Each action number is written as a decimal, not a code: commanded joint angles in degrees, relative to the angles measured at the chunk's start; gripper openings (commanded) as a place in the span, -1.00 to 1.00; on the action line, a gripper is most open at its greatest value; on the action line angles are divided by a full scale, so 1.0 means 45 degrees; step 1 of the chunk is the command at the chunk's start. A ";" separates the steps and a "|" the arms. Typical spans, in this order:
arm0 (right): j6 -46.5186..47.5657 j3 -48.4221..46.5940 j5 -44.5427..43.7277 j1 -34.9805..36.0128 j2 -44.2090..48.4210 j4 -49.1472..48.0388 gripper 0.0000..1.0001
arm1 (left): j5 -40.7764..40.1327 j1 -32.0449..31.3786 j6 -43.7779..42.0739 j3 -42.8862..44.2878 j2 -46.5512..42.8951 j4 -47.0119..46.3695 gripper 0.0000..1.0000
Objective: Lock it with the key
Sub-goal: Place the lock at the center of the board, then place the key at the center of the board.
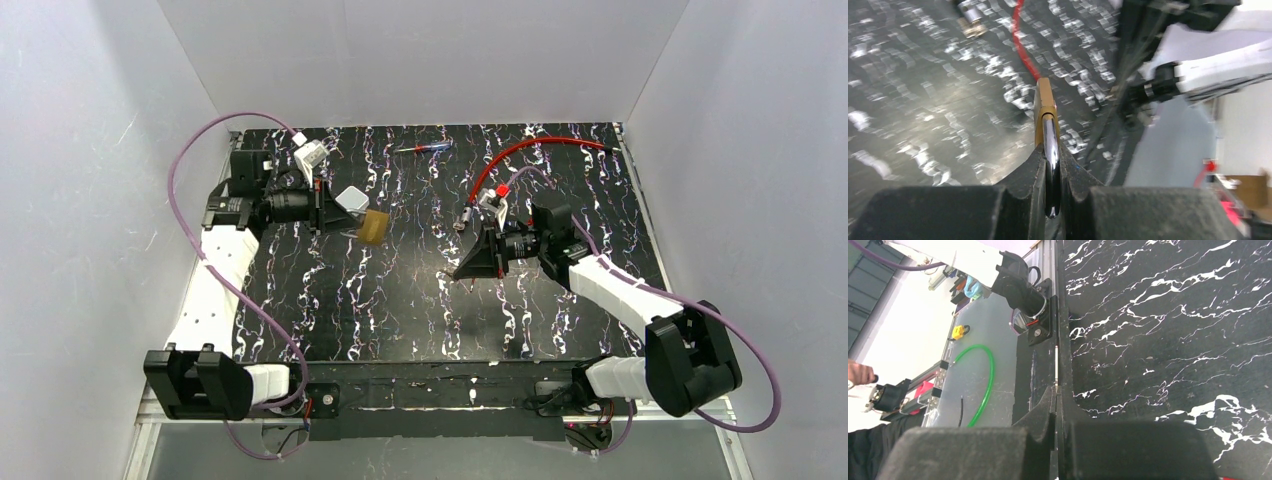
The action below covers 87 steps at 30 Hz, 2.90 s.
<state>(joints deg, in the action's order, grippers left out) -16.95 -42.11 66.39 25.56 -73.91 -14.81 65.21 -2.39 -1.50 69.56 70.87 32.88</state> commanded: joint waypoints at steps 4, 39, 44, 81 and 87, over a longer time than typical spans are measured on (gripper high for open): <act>-0.0305 0.0481 0.0000 0.0003 0.0687 -0.0933 -0.97 | -0.4958 0.0512 -0.8745 0.2659 0.1416 0.7389 -1.00; 0.0341 0.0725 -0.0198 0.0081 0.0568 -0.0397 -0.97 | -1.3065 0.2887 -2.1957 0.0705 0.5310 0.8935 -1.00; 0.0692 0.0822 -0.0395 0.0064 0.0692 -0.0063 -0.97 | -1.2949 0.2726 -2.1765 0.1389 0.6259 0.8507 -1.00; -0.2634 -0.0387 -0.1793 0.0199 -0.1124 -0.3784 -0.97 | 0.0483 0.1649 -1.0069 0.4034 0.2571 0.8479 0.97; -0.3021 -0.0271 -0.1954 0.1173 -0.0695 -0.4587 -0.97 | 0.2105 -0.0797 -0.2903 0.0455 0.0680 0.2609 0.82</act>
<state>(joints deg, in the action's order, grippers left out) -28.03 -42.59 58.00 27.79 -79.09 -28.60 64.86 0.64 -40.42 80.36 75.77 62.28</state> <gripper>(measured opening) 0.031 0.943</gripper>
